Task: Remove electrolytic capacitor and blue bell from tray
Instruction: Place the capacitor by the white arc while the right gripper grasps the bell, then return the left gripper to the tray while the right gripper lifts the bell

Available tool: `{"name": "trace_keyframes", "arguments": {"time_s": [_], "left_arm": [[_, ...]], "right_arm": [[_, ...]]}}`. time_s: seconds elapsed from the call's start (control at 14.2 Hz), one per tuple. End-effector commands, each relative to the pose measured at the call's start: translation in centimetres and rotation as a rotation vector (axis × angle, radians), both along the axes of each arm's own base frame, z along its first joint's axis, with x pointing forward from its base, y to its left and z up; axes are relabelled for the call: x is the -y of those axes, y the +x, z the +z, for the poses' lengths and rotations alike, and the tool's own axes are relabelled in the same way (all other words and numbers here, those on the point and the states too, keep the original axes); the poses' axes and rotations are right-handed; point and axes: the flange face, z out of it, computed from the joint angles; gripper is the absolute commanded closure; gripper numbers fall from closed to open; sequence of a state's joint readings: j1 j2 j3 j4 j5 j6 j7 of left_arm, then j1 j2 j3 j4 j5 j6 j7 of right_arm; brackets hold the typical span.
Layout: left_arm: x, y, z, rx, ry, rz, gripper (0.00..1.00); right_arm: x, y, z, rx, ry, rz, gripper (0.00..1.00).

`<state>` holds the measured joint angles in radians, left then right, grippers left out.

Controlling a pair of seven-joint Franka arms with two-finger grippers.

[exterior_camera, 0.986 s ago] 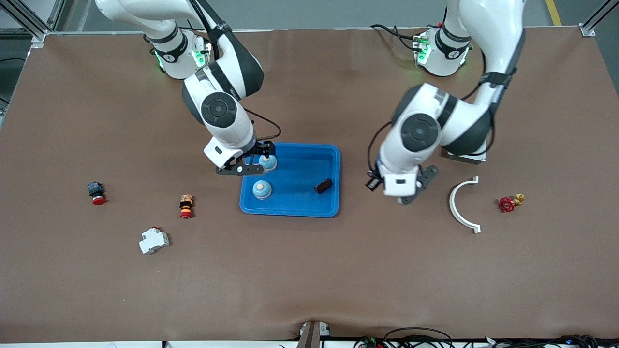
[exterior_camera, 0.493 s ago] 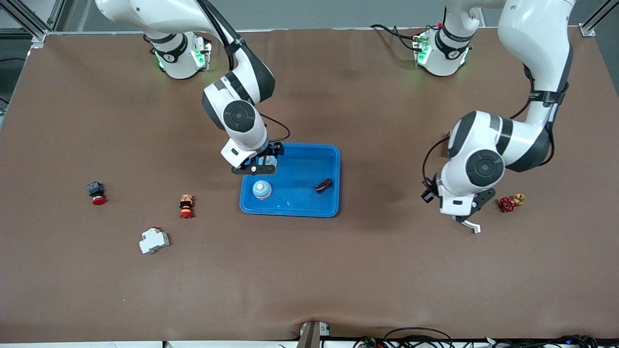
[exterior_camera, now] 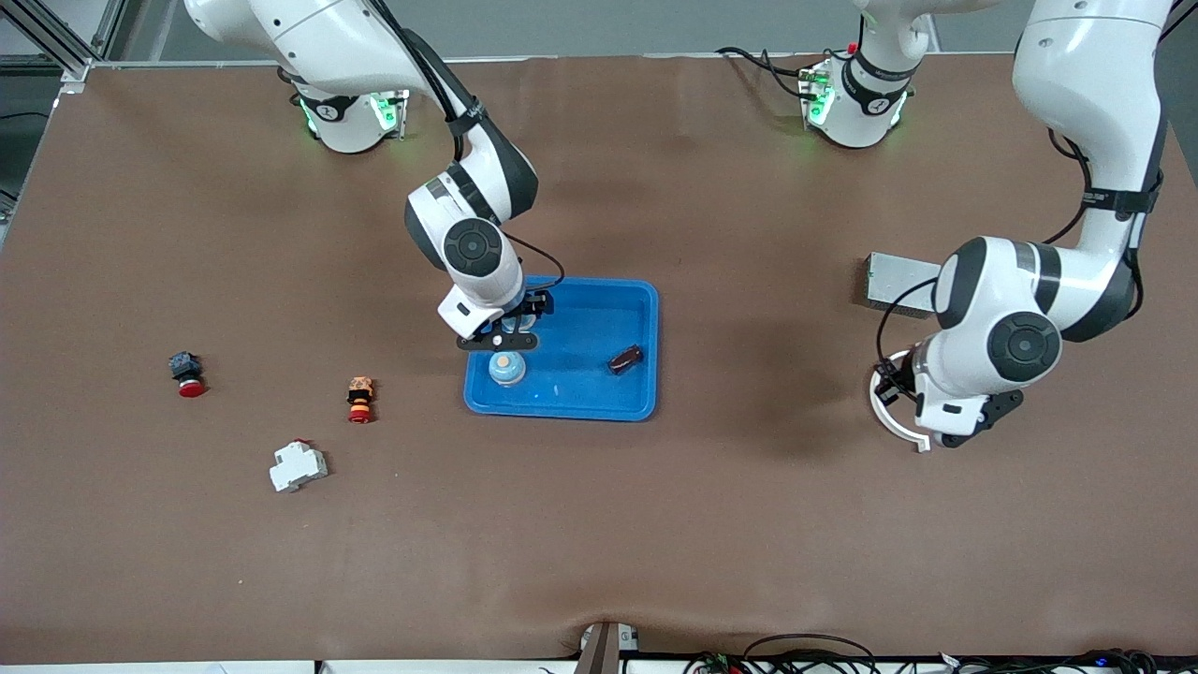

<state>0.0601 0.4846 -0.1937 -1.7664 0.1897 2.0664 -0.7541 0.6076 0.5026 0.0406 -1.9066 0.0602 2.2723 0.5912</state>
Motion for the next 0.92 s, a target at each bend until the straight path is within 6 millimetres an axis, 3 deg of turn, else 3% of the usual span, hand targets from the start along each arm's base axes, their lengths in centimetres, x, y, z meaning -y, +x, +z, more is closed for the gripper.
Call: {"name": "trace_keyframes", "arguments": {"time_s": [0.0, 0.14, 0.28, 0.35, 0.49, 0.63, 0.85], "left_arm": [[-2.5, 1.8, -2.1, 0.015, 0.007, -0.075, 1.0], [-5.0, 2.0, -3.4, 0.018, 0.036, -0.11, 1.0], [-6.2, 1.9, -4.0, 0.005, 0.04, -0.126, 0.86], [-6.3, 1.9, -4.4, 0.0, 0.037, -0.123, 0.66], [-6.2, 1.9, -3.9, 0.005, 0.034, -0.117, 0.0], [-5.8, 2.2, -2.5, 0.02, 0.031, -0.1, 0.0], [-3.8, 1.7, -0.4, 0.0, 0.005, -0.097, 0.0]], "right_arm": [[-0.2, -0.3, -1.1, -0.005, -0.004, -0.016, 0.0], [-0.5, -0.8, -1.7, -0.015, -0.012, -0.008, 0.0], [-0.6, -1.2, -2.2, -0.016, -0.013, -0.002, 0.0], [-0.5, -1.3, -2.4, -0.013, -0.012, -0.003, 0.0], [-0.8, -2.1, -3.0, 0.002, -0.002, 0.007, 0.0], [-0.9, -2.7, -3.8, 0.007, -0.001, 0.014, 0.0], [-0.9, -3.0, -4.1, 0.002, -0.004, 0.017, 0.0]]}}
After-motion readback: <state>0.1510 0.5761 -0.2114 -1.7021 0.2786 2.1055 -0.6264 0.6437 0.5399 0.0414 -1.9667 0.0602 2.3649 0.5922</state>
